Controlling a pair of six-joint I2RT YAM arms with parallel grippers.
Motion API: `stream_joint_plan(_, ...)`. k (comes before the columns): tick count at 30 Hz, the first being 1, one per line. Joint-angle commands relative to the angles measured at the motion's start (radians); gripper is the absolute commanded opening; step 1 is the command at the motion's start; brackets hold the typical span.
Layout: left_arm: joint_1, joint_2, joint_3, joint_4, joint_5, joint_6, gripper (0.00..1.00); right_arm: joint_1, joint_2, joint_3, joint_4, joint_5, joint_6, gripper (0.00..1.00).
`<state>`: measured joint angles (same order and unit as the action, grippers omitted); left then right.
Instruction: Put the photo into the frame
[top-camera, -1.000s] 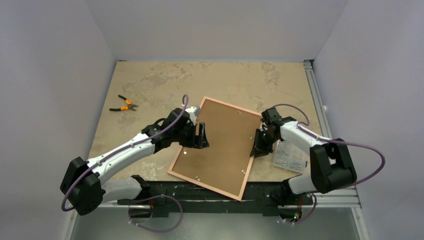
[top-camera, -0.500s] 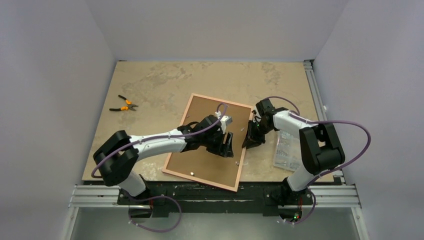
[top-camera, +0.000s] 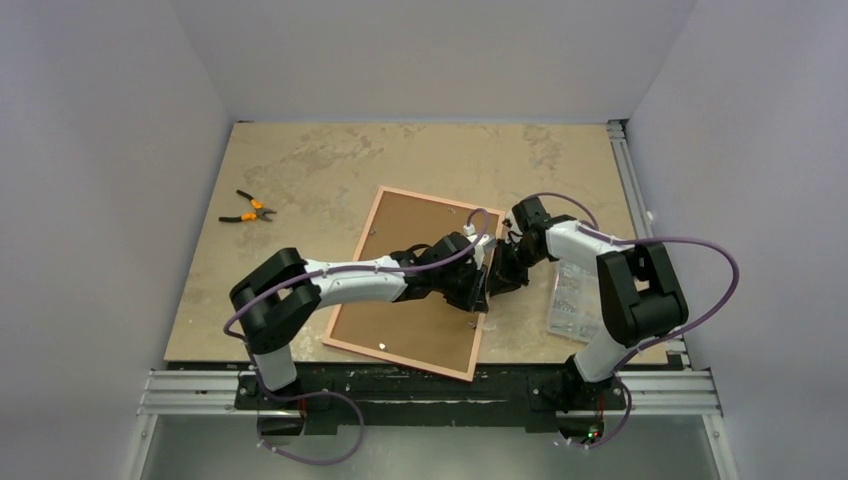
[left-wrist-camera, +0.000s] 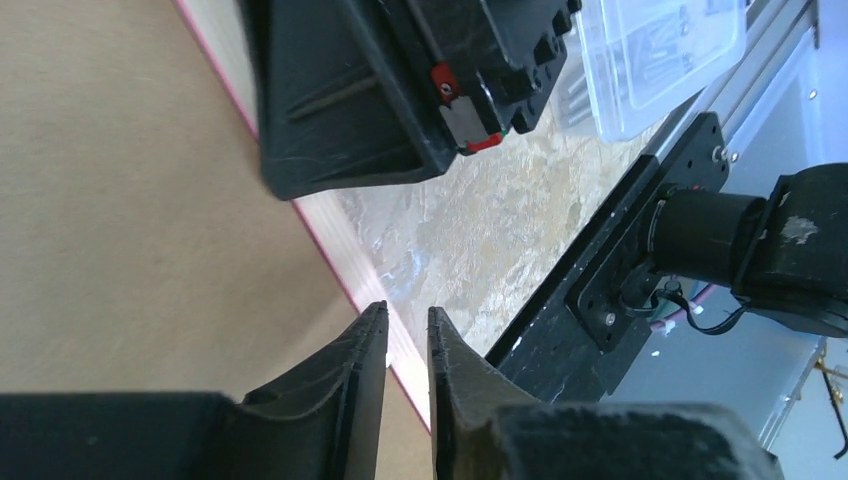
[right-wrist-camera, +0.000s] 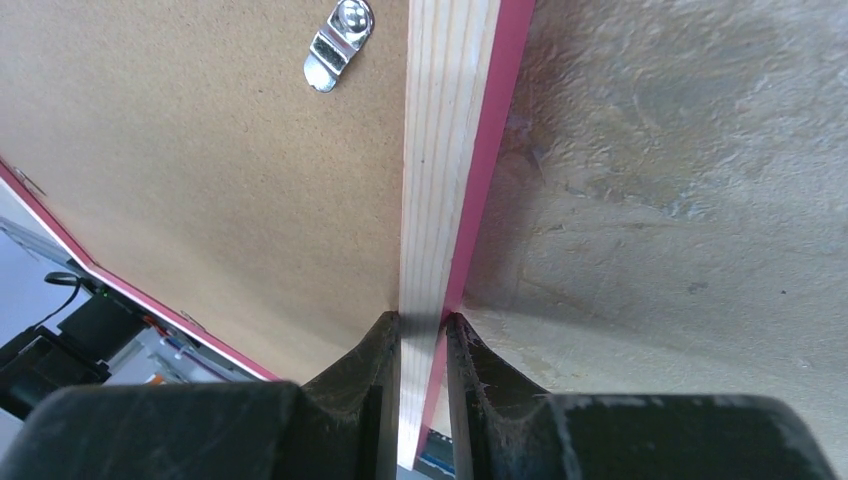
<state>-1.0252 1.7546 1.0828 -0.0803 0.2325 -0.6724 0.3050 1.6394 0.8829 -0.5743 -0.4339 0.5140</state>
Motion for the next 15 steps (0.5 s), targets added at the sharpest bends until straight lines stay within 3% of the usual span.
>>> stream_joint_plan(1,-0.036,0.061,0.052,0.027,0.03,-0.003,0.18,-0.001,0.048,-0.012,0.107,0.099,-0.026,0.0)
stream_joint_plan(7,-0.059,0.12,0.113,-0.11,-0.064,-0.012,0.09,-0.007,0.045,-0.01,0.104,0.103,-0.029,0.0)
stream_joint_plan(15,-0.059,0.08,0.056,-0.132,-0.18,-0.049,0.05,-0.009,0.049,-0.022,0.109,0.109,-0.032,0.0)
